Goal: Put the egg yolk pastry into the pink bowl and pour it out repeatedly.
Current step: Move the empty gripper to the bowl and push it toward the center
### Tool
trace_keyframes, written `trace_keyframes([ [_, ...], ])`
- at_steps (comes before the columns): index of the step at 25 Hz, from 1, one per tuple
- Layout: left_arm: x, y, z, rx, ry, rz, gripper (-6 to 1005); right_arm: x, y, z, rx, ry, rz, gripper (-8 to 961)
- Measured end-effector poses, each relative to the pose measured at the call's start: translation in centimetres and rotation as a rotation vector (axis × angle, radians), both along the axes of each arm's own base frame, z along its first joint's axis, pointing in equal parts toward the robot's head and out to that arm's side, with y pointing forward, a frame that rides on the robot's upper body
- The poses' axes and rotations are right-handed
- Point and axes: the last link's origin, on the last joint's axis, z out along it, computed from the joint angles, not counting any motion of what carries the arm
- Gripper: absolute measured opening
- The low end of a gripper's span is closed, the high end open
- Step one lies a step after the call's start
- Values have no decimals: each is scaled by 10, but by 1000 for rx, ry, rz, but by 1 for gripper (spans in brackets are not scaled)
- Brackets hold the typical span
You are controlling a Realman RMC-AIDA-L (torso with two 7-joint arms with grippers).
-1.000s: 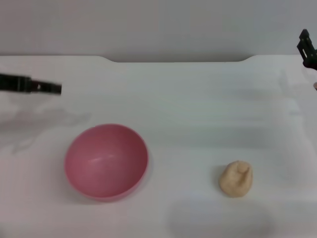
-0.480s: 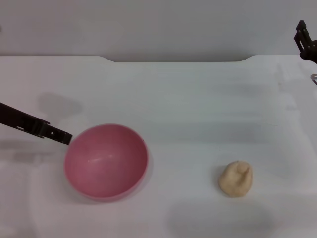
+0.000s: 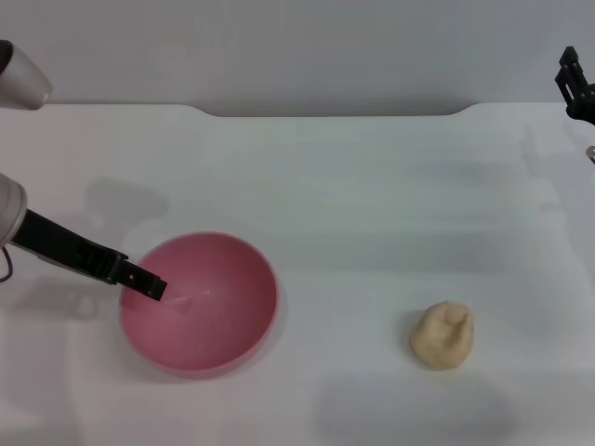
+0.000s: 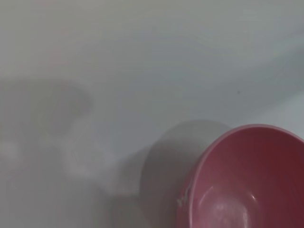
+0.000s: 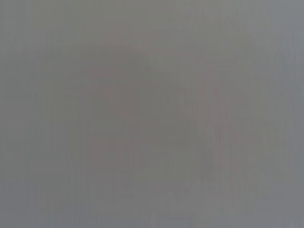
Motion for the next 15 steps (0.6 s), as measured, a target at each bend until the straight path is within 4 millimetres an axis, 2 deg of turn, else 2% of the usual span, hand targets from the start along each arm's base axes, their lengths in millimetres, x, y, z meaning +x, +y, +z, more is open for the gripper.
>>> trace_keyframes([
  [9,-4,8,-27,-43,34,-11,785,1,-2,0,3,1,0,550],
  [15,-2,11,-35,-45,53,-41,771,1,-2,0,3,1,-1,547],
])
